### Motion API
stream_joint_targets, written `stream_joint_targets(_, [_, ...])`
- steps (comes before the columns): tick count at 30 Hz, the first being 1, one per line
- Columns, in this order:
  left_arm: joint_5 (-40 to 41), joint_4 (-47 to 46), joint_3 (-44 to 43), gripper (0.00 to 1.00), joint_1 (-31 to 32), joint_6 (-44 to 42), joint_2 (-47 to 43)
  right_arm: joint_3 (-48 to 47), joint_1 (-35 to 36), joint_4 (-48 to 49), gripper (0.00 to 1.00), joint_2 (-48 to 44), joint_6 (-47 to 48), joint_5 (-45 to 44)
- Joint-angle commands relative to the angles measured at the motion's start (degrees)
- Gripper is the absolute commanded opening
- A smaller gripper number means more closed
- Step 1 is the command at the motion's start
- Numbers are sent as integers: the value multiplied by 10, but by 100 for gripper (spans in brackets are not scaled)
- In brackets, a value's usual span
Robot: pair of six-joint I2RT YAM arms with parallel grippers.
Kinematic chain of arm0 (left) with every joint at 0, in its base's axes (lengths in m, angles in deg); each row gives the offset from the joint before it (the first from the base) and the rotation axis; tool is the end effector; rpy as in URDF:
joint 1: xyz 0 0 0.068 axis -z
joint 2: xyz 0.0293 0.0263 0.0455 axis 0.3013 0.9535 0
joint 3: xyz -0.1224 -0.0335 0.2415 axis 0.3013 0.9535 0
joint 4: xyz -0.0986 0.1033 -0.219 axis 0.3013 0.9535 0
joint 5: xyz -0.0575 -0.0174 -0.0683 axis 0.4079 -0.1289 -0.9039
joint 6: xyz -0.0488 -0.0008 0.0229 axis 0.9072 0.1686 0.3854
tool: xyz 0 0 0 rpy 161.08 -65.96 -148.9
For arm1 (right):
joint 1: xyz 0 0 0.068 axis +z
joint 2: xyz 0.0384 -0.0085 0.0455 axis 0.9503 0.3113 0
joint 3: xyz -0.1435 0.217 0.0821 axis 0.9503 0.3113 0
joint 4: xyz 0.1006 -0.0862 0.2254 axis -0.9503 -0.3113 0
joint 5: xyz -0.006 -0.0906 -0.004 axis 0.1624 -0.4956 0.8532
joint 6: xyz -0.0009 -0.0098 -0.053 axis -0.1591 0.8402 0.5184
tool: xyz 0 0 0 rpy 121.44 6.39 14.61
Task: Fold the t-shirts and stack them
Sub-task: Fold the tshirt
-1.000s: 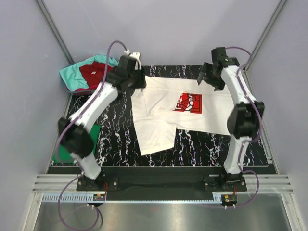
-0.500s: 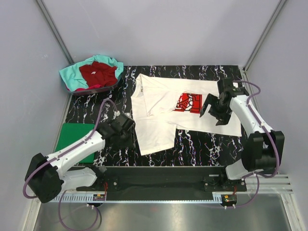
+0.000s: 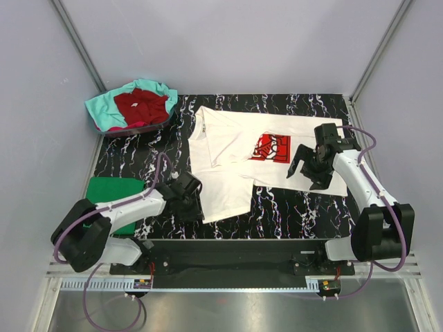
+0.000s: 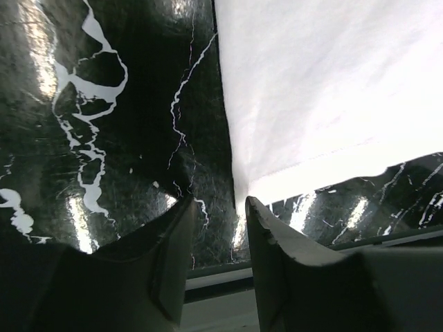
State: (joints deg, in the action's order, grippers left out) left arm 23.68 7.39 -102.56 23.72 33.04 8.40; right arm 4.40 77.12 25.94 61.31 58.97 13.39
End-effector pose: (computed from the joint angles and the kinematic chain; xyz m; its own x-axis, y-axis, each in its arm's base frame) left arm 0.1634 -0.1451 0.1575 -0.9539 -0.2233 -0.2006 -0.1516 0.9352 -0.3200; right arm 0.2574 0.0280 0.2591 -0.8968 0.3763 -0.2325 0.3183 0.9140 0.2515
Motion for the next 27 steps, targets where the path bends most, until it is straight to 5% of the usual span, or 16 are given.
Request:
stream_joint_targets(1, [-7,-40,-13,42,10,20,27,7,3,14,100,-28,11,8])
stream_joint_targets(17, [65,73,-69,40,52,78,93,8,3,27,100,-19,19,18])
stream_joint_targets(27, [53,12,-66,14,52,67,135,-4,3,15,100,-8,22,2])
